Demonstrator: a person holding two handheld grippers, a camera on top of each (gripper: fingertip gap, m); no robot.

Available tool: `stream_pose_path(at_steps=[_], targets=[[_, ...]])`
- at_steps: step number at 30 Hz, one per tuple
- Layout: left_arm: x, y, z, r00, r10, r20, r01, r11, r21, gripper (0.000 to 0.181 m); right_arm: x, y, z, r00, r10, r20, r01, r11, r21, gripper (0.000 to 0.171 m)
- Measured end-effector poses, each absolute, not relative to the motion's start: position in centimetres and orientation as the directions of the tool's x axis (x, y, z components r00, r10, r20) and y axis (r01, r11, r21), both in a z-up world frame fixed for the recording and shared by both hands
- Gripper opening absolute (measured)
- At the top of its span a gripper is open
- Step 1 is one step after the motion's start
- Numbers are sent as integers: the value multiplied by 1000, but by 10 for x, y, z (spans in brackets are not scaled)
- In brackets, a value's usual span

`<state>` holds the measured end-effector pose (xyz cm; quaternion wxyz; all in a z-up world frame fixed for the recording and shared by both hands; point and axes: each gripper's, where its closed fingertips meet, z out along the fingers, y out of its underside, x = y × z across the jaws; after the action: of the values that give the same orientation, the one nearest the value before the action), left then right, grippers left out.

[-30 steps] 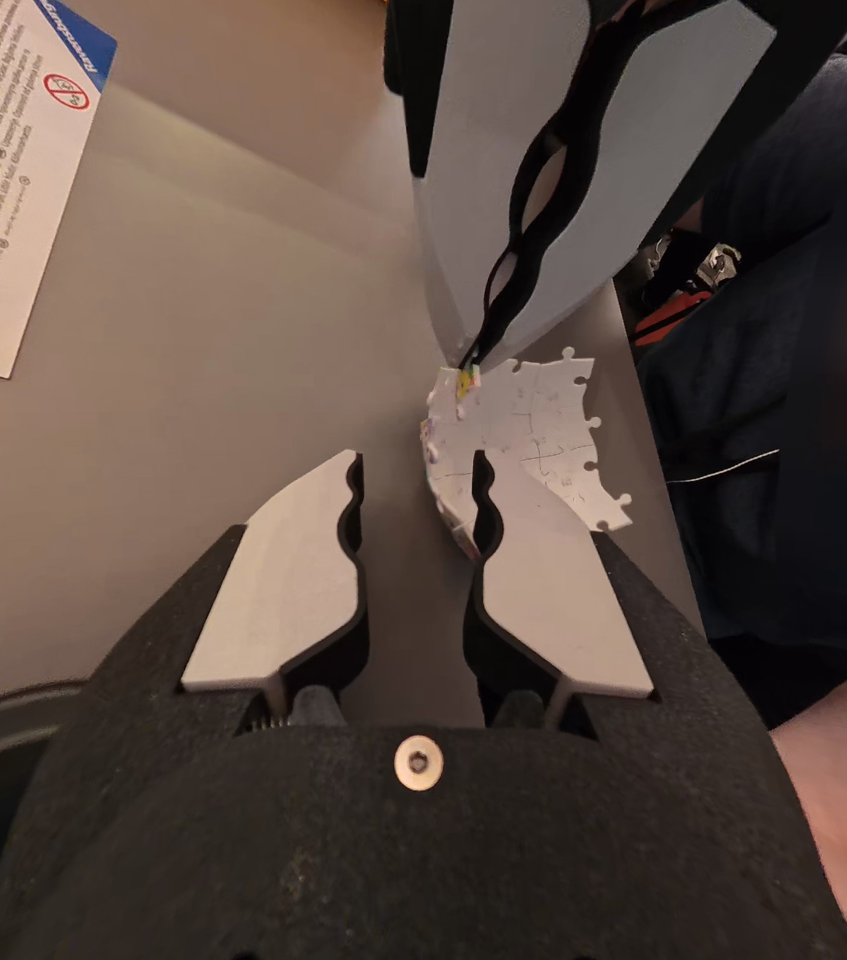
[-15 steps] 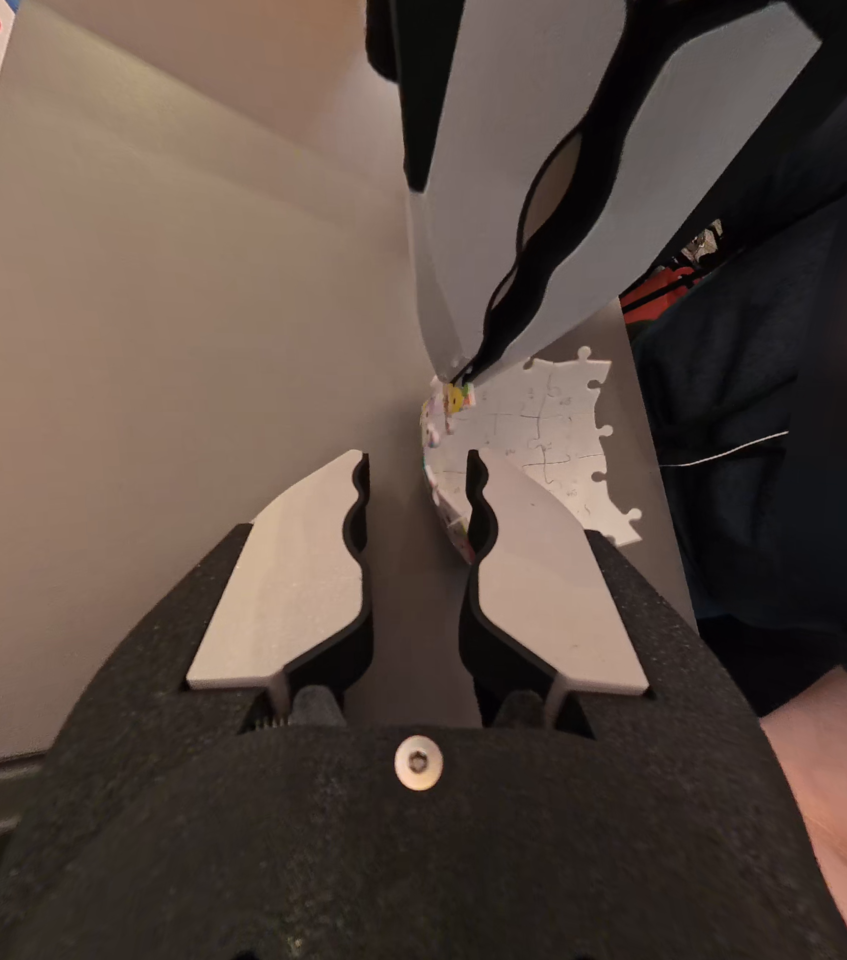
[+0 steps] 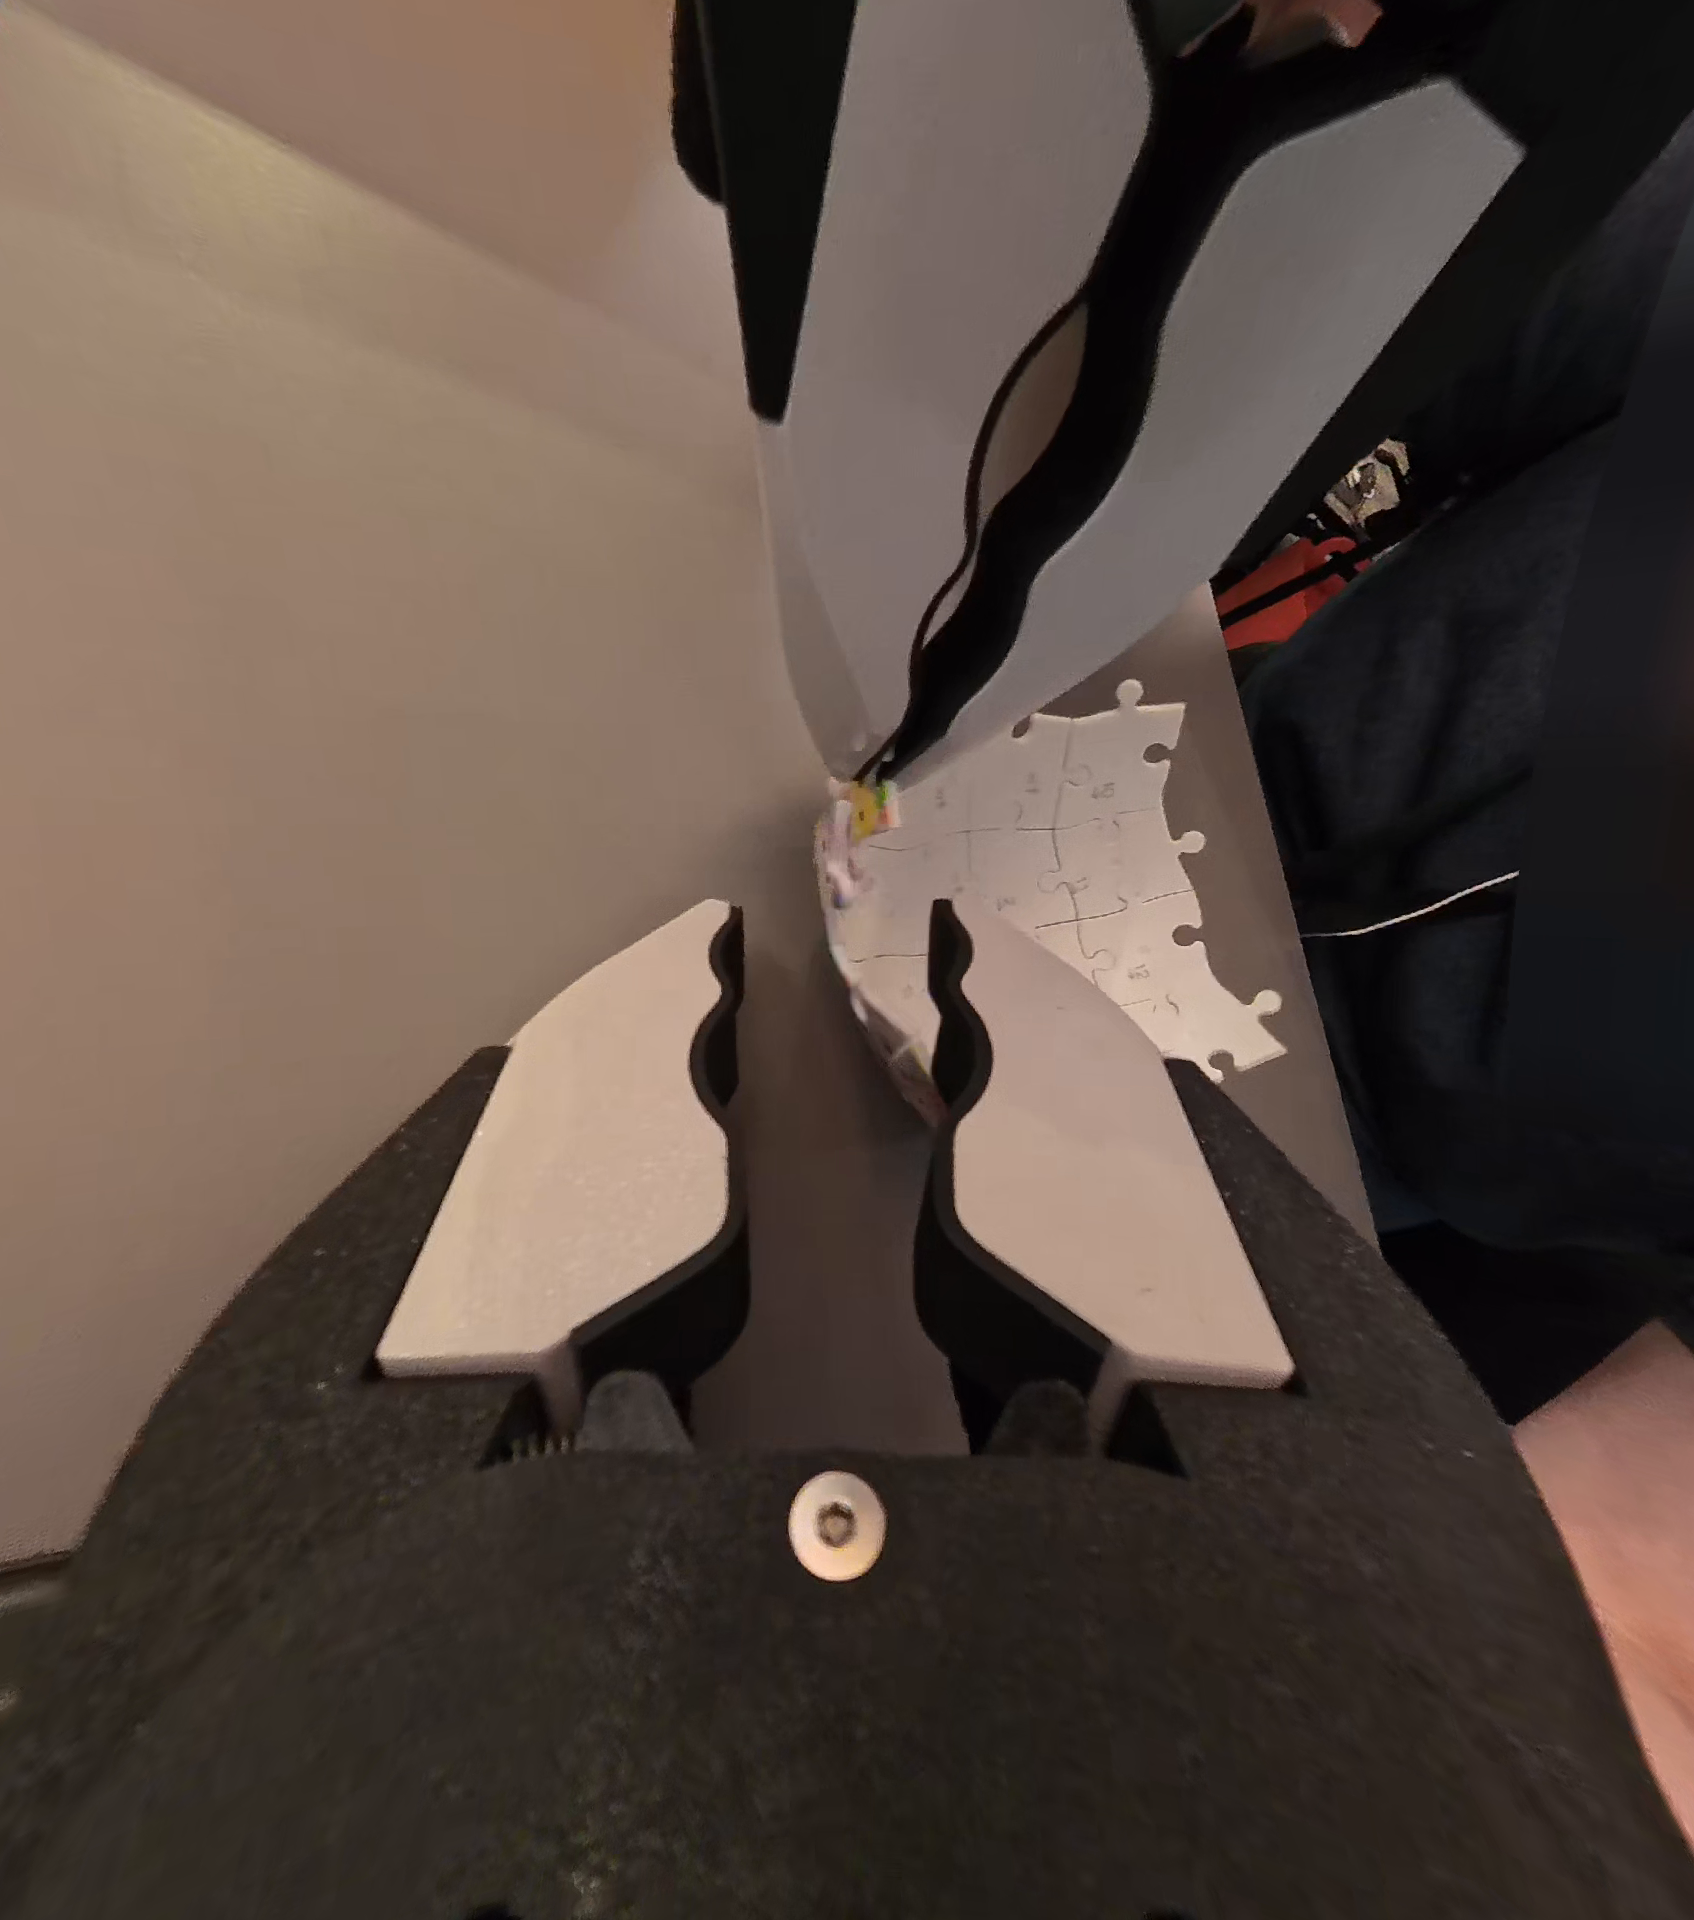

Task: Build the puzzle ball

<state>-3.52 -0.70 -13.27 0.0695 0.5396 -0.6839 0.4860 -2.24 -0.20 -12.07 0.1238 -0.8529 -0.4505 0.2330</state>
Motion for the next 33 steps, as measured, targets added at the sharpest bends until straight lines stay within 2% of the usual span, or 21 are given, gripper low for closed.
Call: stream_pose_path(at_steps=[5, 17, 21, 23, 33], targets=[[-33, -5, -130, -404, -658, 635, -801, -80, -593, 43, -22, -2, -124, 499, 812, -302, 692, -583, -426, 3], [-15, -1, -124, -415, -699, 582, -765, -79, -640, 47, -13, 2, -125, 548, 755, -361, 621, -656, -430, 3], [-13, 0, -130, -418, -691, 590, -765, -83, -639, 40, -11, 3, -127, 552, 749, -367, 616, -663, -425, 3], [-14, -1, -132, -421, -672, 609, -773, -85, -628, 31, -11, 4, -127, 554, 747, -368, 613, -665, -427, 3], [-14, -1, -133, -419, -663, 620, -772, -100, -628, 21, -7, 2, -133, 584, 685, -435, 537, -728, -426, 3]])
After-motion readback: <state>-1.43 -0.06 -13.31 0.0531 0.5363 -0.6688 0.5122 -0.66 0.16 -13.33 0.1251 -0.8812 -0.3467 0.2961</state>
